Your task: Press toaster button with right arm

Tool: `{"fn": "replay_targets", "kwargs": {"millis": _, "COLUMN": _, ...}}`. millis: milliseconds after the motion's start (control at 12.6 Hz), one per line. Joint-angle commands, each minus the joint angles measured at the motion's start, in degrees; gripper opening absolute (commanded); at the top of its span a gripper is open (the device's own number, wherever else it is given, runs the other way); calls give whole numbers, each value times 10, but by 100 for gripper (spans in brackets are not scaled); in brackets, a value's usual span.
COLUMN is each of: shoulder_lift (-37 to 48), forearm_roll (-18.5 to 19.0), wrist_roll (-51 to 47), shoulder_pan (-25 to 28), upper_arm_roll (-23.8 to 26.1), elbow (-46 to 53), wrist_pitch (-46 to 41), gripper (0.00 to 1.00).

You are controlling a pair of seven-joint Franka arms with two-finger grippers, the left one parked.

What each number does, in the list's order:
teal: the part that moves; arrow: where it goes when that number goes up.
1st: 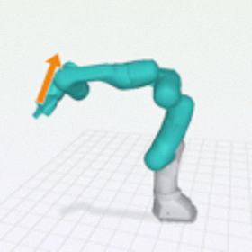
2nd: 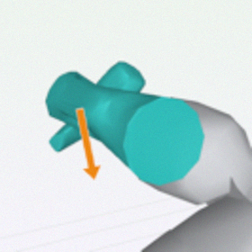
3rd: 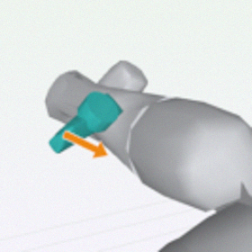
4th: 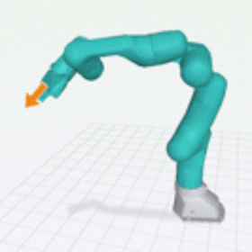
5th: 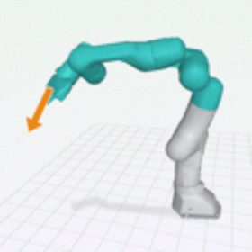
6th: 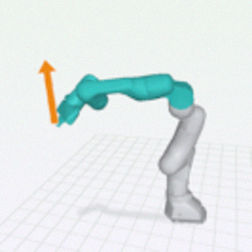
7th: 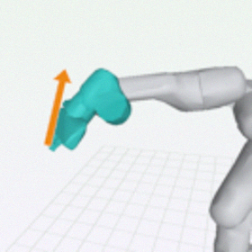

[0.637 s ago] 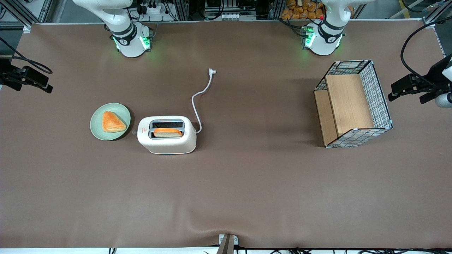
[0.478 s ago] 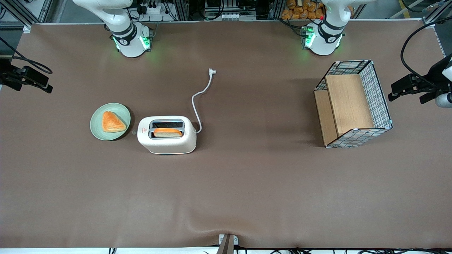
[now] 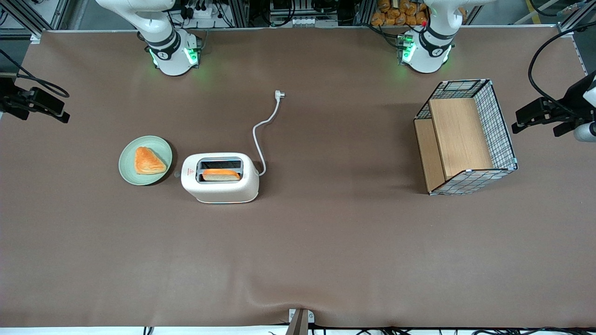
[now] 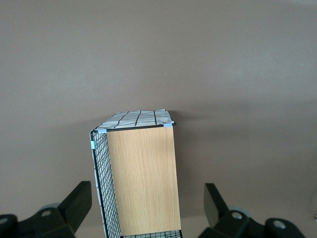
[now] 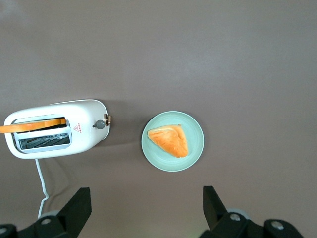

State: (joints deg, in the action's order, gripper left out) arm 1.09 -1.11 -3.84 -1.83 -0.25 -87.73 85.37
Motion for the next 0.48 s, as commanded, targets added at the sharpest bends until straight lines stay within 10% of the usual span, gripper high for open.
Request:
{"fn": "replay_targets", "kwargs": {"millis": 0, "shoulder_lift": -2, "forearm_roll": 0, "wrist_roll": 5, "shoulder_pan": -4, "upper_arm_roll": 3, "elbow": 5, "wrist_pitch": -5, "gripper": 100}}
{"fn": "replay_targets", "kwargs": {"millis": 398, "shoulder_lift": -9, "forearm_roll": 1, "wrist_roll": 6, "shoulder_pan": -1, "upper_arm_roll": 3, "elbow": 4, "wrist_pitch": -6, "gripper": 100}}
